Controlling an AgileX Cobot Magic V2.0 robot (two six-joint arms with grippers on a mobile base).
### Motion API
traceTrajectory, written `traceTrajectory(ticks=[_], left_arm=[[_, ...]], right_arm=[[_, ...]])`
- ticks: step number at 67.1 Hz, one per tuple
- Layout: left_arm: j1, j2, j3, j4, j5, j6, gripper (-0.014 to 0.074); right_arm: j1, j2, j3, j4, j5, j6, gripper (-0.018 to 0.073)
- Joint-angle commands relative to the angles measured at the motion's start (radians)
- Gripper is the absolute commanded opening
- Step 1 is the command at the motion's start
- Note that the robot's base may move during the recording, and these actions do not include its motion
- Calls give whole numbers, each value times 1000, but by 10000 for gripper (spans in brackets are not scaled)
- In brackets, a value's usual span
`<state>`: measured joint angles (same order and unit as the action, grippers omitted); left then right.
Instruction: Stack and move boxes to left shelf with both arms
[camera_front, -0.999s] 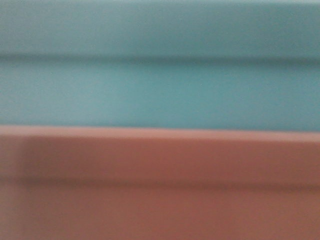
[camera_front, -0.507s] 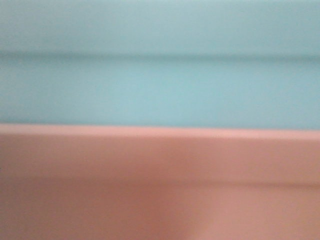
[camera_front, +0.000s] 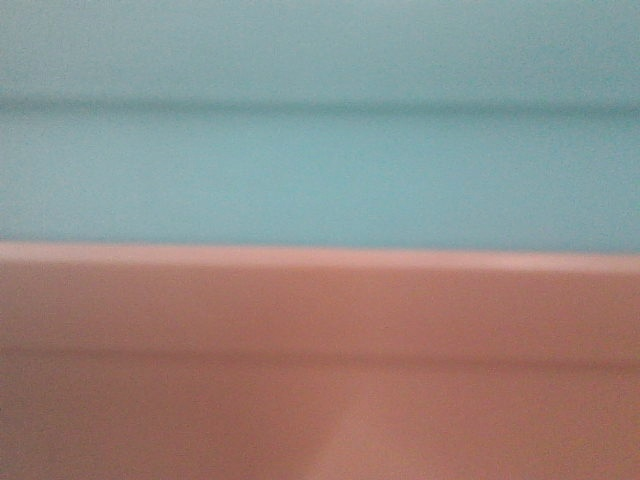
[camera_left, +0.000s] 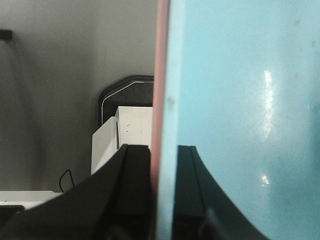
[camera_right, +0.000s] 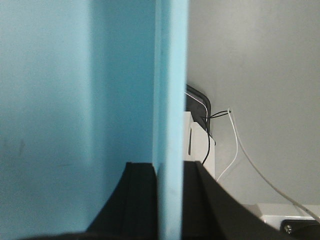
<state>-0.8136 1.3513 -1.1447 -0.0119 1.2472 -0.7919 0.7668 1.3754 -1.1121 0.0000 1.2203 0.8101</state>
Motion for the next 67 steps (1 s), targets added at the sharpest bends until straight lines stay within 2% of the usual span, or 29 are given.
traceTrajectory(ticks=[1, 67], left_arm=[[4, -41, -35, -1, 94, -14, -12], [4, -41, -35, -3, 94, -14, -12]], right_arm=[[0, -35, -29, -37, 63, -5, 66], [0, -35, -29, -37, 63, -5, 66]])
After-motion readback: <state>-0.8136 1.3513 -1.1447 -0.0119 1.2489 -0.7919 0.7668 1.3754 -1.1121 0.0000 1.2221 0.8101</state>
